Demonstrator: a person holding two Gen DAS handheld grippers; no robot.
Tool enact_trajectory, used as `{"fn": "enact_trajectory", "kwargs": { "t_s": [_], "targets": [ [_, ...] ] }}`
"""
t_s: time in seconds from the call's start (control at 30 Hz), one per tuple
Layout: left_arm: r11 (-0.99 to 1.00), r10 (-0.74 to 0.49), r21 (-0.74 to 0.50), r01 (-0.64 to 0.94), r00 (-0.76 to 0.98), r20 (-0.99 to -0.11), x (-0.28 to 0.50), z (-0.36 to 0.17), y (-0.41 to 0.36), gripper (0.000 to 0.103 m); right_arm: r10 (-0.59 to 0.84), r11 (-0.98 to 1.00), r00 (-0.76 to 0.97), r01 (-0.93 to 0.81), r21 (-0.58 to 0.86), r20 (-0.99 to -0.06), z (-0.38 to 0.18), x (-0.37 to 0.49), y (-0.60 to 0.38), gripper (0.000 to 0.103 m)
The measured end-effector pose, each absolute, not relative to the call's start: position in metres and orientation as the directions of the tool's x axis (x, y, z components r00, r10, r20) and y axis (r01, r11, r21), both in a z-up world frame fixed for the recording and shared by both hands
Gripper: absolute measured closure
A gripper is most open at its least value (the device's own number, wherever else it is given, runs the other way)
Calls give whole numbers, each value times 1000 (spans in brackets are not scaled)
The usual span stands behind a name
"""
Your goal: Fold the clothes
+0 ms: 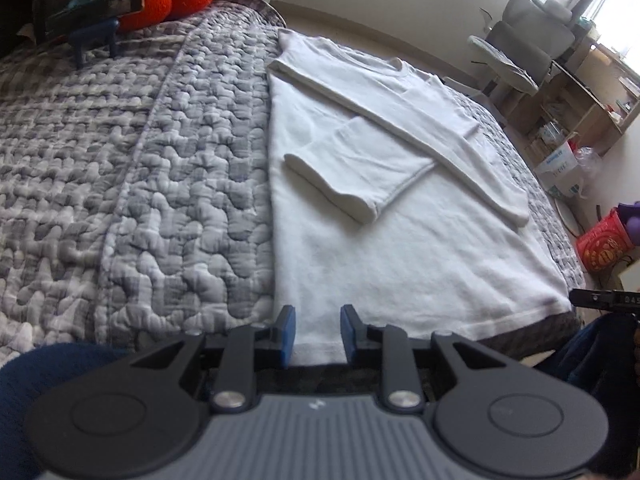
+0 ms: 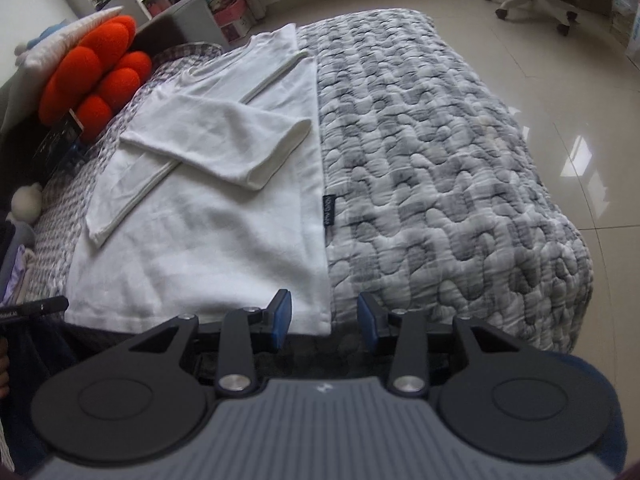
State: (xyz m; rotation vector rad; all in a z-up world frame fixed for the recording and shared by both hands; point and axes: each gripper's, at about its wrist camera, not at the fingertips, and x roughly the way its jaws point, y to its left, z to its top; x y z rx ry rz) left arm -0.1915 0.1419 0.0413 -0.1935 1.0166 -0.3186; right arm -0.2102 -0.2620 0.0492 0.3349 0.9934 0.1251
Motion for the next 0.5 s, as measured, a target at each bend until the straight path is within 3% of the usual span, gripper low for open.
{"fn": "enact_trajectory", "kwargs": {
  "t_s": [0.1, 0.43, 0.5],
  "targets": [
    [944, -331, -282, 173, 473, -817, -190, 38, 139, 78, 264, 942, 520, 43, 334, -813, 44, -207, -257, 68],
    [977, -214, -181, 116, 501, -839, -188, 37, 138, 77, 245, 949, 492, 53, 310, -835, 37, -202, -249, 67],
    [976, -218, -196, 97, 494, -842, -188, 33, 143, 77, 247, 949, 491, 51, 311, -835, 36, -201, -249, 81]
  ]
}}
